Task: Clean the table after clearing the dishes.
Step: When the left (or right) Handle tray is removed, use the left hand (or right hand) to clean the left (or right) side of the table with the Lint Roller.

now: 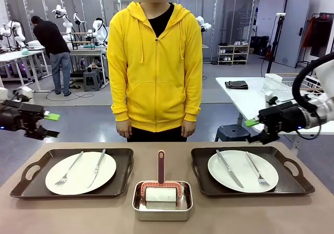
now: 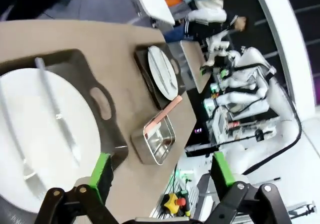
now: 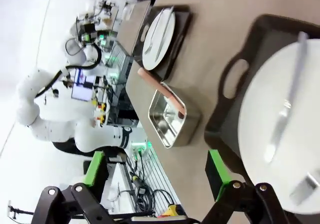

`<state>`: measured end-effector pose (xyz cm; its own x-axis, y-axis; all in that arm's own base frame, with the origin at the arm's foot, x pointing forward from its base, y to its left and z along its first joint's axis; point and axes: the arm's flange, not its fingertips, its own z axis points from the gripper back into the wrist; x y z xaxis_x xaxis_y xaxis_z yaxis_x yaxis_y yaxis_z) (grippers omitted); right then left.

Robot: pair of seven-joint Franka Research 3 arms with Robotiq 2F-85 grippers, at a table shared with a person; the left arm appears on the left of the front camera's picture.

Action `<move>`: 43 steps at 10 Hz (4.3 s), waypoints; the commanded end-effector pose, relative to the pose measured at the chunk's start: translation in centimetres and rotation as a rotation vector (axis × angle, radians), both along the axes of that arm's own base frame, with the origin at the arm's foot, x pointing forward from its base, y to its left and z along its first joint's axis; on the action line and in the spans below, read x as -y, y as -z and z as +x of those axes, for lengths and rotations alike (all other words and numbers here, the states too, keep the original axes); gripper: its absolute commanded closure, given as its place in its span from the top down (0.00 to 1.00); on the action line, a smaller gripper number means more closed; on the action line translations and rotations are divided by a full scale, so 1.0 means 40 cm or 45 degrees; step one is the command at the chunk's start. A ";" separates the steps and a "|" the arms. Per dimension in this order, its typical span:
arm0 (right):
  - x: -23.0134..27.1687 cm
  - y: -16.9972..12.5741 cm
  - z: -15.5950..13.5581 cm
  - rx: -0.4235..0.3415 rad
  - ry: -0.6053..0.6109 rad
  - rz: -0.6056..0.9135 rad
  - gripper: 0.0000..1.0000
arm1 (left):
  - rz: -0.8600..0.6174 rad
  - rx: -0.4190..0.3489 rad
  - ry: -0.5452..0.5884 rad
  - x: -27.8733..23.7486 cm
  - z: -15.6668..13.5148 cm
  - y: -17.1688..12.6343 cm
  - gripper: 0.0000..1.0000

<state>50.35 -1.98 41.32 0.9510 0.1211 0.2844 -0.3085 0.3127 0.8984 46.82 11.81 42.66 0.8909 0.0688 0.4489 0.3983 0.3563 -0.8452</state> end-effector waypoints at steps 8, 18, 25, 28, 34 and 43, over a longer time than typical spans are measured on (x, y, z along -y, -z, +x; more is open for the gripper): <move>0.578 0.035 -0.199 -0.113 0.582 0.225 1.00 | -0.009 -0.143 -0.499 -0.483 -0.233 -0.012 1.00; 0.634 0.046 -0.230 -0.126 0.628 0.203 1.00 | 0.022 -0.148 -0.544 -0.520 -0.253 0.000 1.00; 0.634 0.046 -0.230 -0.126 0.628 0.203 1.00 | 0.022 -0.148 -0.544 -0.520 -0.253 0.000 1.00; 0.634 0.046 -0.230 -0.126 0.628 0.203 1.00 | 0.022 -0.148 -0.544 -0.520 -0.253 0.000 1.00; 0.634 0.046 -0.230 -0.126 0.628 0.203 1.00 | 0.022 -0.148 -0.544 -0.520 -0.253 0.000 1.00; 0.634 0.046 -0.230 -0.126 0.628 0.203 1.00 | 0.022 -0.148 -0.544 -0.520 -0.253 0.000 1.00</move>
<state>41.33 -27.30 39.31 0.9068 -0.3874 0.1661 -0.0645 0.2618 0.9630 37.01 32.44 42.57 0.8311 0.4344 0.3471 0.1075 0.4868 -0.8668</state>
